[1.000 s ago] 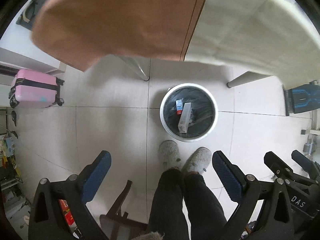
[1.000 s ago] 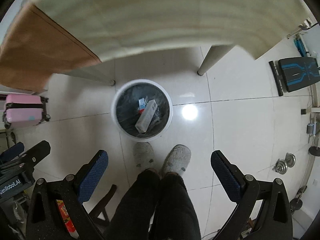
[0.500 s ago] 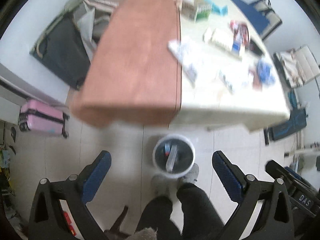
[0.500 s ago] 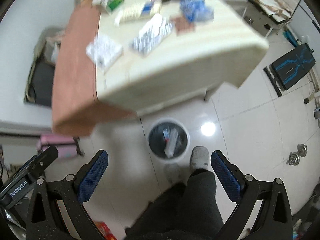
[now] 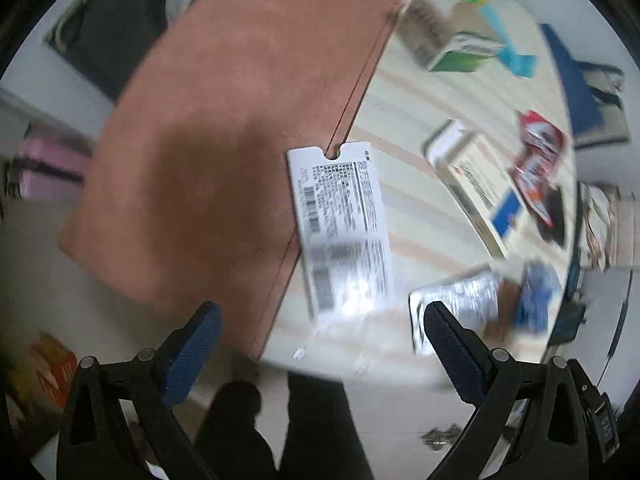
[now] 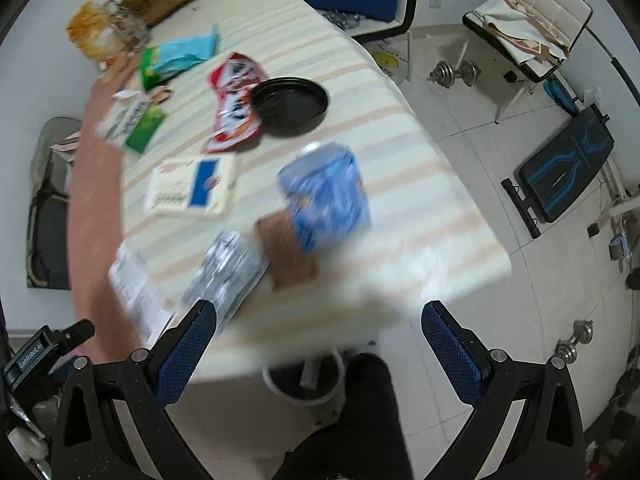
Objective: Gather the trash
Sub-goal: 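Grasp the white medicine leaflet with left gripper while right grasps blue plastic bag, then lower leaflet and blue bag into the trash bin and release both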
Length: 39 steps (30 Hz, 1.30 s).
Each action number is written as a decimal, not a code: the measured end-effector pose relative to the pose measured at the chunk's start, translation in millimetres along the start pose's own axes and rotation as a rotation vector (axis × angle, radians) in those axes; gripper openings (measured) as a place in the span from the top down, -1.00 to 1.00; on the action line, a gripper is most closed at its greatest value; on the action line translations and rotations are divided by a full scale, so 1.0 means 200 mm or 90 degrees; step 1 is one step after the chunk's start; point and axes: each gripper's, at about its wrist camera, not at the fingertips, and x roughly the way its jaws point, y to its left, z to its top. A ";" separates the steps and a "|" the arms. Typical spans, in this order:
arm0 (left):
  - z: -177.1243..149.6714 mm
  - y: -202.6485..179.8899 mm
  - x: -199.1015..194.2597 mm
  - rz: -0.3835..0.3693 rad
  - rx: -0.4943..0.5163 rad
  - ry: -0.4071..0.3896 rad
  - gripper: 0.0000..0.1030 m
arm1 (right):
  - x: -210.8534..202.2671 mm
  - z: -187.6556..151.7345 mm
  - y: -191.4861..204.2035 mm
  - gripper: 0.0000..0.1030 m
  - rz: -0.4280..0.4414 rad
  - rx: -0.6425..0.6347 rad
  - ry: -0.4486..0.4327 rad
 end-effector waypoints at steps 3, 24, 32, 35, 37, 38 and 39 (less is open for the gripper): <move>0.09 -0.04 0.16 0.029 -0.028 0.053 -0.99 | 0.18 0.16 -0.03 -1.00 -0.012 -0.003 0.028; 0.01 -0.15 0.24 0.131 0.071 0.001 -0.36 | 0.41 0.34 0.06 0.69 -0.007 -0.103 0.008; -0.16 -0.29 -0.03 0.123 0.158 -0.092 -0.36 | 0.09 0.15 0.07 0.71 0.029 -0.080 -0.060; -0.29 -0.26 -0.19 0.102 0.197 -0.141 -0.36 | -0.06 0.03 0.10 0.71 0.046 -0.075 -0.091; -0.35 -0.19 -0.32 0.086 0.221 -0.170 -0.36 | -0.17 -0.09 0.14 0.72 0.057 -0.073 -0.113; -0.39 -0.16 -0.38 0.075 0.231 -0.183 -0.36 | -0.21 -0.15 0.15 0.72 0.062 -0.072 -0.121; -0.41 -0.11 -0.43 0.065 0.239 -0.192 -0.36 | -0.26 -0.22 0.17 0.72 0.068 -0.070 -0.129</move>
